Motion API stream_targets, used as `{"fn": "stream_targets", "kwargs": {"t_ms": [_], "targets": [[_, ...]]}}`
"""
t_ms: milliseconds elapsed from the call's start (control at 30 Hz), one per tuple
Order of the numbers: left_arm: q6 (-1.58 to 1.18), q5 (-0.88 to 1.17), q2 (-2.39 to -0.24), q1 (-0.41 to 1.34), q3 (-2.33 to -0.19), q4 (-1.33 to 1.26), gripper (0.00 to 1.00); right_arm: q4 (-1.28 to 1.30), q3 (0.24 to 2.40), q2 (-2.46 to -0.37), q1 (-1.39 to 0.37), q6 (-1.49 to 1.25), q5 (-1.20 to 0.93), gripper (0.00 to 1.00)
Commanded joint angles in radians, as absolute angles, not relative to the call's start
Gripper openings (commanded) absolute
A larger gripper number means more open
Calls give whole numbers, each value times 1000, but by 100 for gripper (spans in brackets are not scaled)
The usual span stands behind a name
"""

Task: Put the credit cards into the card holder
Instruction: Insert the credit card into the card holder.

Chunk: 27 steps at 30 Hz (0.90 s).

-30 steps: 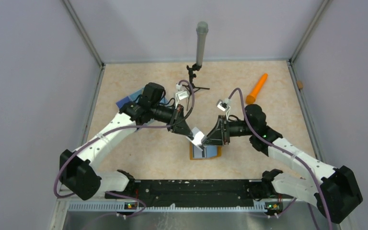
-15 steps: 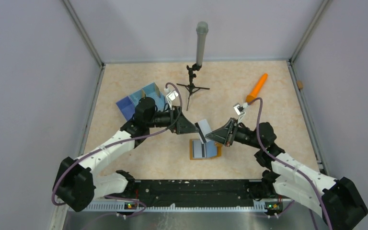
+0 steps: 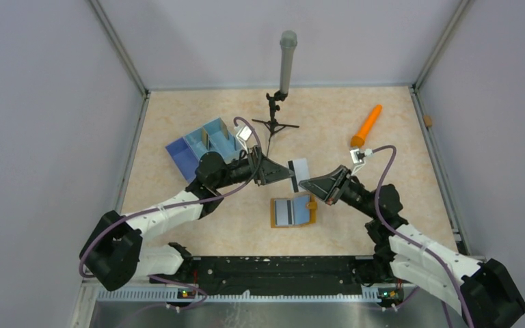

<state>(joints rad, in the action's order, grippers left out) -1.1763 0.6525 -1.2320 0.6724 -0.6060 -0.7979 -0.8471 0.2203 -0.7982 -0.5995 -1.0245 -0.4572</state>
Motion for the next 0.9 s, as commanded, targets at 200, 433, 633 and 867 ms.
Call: {"fn": "stream_targets", "kwargs": {"t_ms": [200,433,633,867], "targets": [[-1223,598,-1274,712,-599,-918,17,-847,219,-792,-606,-1024,-440,0],[-1105,532,-1249,729,-607,-701,0,-368,282,-662,-606,-882,-357,58],[-939,398,-1209,719,-643,-307,0,212,368,-538,-606,-735,-66,74],[-910,387,-1292,686,-645,-135,0,303,398,-725,-660,-724,15,78]]}}
